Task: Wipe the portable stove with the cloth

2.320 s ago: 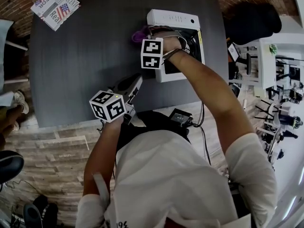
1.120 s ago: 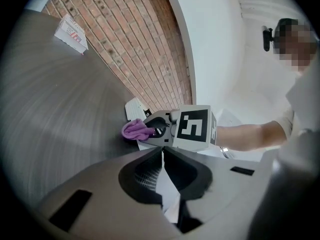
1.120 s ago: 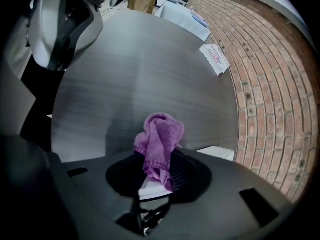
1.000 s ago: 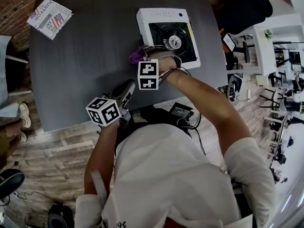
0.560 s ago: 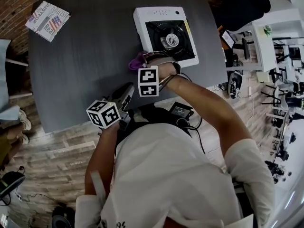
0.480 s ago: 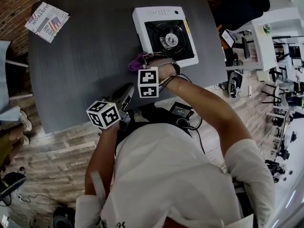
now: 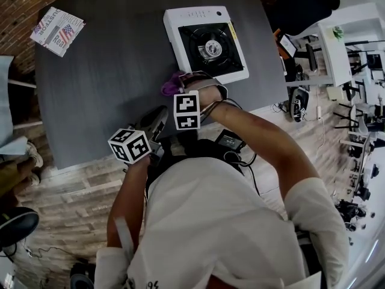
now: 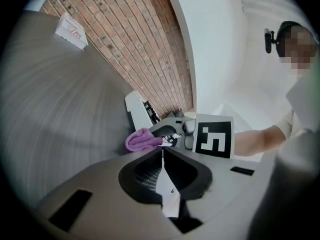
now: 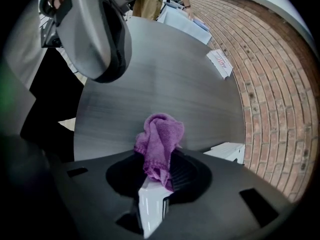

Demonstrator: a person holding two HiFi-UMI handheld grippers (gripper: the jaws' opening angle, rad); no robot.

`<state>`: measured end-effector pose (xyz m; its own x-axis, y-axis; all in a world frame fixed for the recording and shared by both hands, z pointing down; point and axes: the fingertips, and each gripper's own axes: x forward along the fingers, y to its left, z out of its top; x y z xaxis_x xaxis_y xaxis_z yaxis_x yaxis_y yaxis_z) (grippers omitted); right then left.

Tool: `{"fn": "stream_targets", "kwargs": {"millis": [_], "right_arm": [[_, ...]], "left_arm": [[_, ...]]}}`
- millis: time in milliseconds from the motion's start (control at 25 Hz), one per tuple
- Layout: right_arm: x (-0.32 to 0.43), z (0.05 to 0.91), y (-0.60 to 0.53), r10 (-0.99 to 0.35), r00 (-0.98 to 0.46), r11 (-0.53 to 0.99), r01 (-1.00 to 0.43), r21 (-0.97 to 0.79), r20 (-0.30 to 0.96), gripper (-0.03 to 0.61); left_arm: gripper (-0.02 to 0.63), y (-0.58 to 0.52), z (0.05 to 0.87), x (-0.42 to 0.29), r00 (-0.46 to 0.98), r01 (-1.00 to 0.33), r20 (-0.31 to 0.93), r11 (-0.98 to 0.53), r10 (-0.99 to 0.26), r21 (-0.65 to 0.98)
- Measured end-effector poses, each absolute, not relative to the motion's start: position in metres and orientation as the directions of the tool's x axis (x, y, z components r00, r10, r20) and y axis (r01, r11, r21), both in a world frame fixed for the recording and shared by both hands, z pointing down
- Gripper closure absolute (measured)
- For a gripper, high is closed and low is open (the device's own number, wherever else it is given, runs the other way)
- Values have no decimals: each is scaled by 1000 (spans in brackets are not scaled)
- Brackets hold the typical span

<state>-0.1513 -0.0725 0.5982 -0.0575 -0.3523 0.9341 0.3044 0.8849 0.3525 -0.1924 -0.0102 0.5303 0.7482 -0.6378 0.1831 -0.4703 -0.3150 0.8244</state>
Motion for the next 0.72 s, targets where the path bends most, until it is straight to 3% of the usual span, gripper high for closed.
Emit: {"fn": "stream_targets", "kwargs": {"millis": [280, 720], "right_arm": [[-142, 597, -45, -338, -118, 877, 321, 358, 934, 468], [-101, 547, 11, -317, -338, 859, 295, 419, 886, 468]], "left_arm": [[595, 8, 527, -187, 699, -520, 209, -286, -684, 805], [595, 52, 498, -132, 568, -593, 204, -224, -798, 773]]}}
